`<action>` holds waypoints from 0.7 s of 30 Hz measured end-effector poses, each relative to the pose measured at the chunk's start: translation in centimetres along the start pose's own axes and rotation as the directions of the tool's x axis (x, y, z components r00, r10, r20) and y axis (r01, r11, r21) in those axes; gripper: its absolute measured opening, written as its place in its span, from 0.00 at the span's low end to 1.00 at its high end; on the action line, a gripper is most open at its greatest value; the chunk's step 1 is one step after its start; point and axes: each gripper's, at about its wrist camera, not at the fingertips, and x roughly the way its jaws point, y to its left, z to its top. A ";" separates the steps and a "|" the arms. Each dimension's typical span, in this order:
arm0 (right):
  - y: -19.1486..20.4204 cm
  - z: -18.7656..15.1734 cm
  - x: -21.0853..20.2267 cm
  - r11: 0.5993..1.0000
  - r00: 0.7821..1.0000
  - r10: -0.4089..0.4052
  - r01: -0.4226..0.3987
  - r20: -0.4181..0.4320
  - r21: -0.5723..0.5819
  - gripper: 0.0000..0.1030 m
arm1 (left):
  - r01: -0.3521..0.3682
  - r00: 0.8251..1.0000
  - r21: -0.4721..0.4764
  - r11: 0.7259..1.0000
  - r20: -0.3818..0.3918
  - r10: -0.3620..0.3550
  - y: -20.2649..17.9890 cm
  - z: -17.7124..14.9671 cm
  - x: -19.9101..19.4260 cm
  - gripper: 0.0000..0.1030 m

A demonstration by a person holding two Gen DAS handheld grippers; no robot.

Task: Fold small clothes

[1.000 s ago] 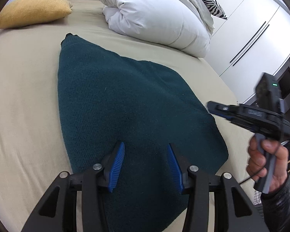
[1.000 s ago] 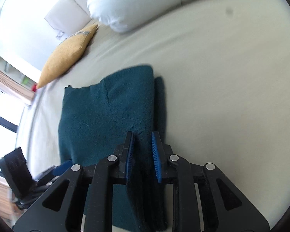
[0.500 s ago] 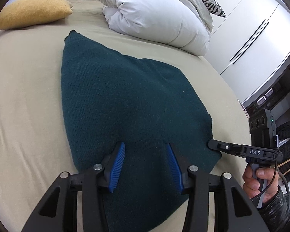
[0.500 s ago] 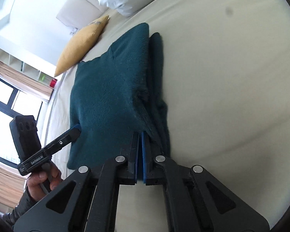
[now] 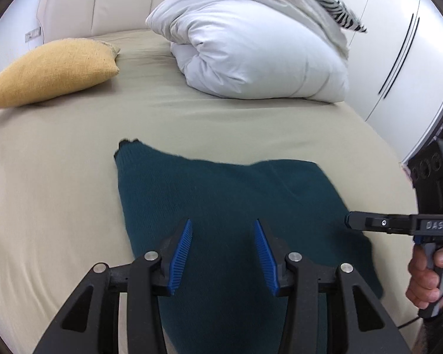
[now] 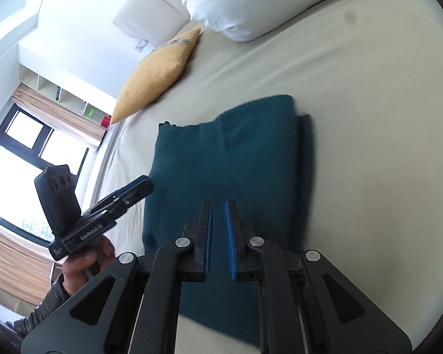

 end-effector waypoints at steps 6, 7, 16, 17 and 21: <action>-0.3 5.4 5.6 0.998 0.998 -0.003 0.006 -0.059 0.057 0.09 | -0.024 0.995 0.012 1.000 -0.100 0.025 0.5 0.2 4.9 0.56; -1.1 6.1 6.6 0.995 0.996 -0.045 0.052 -0.080 0.085 0.06 | -0.031 0.995 0.014 0.999 -0.098 0.032 0.5 0.1 5.2 0.56; -5.7 7.1 7.9 0.980 1.000 0.029 -0.027 -0.009 0.196 0.00 | -0.034 0.994 0.029 0.999 -0.107 0.037 0.4 -0.2 6.5 0.60; -5.9 7.1 7.6 0.978 1.000 0.022 -0.025 0.014 0.209 0.00 | -0.031 0.994 0.026 0.999 -0.106 0.034 0.4 -0.3 6.5 0.60; -7.2 6.9 5.5 0.955 0.989 -0.072 0.031 0.127 0.296 0.04 | -0.016 0.994 0.019 1.000 -0.105 0.018 0.6 -0.4 6.5 0.61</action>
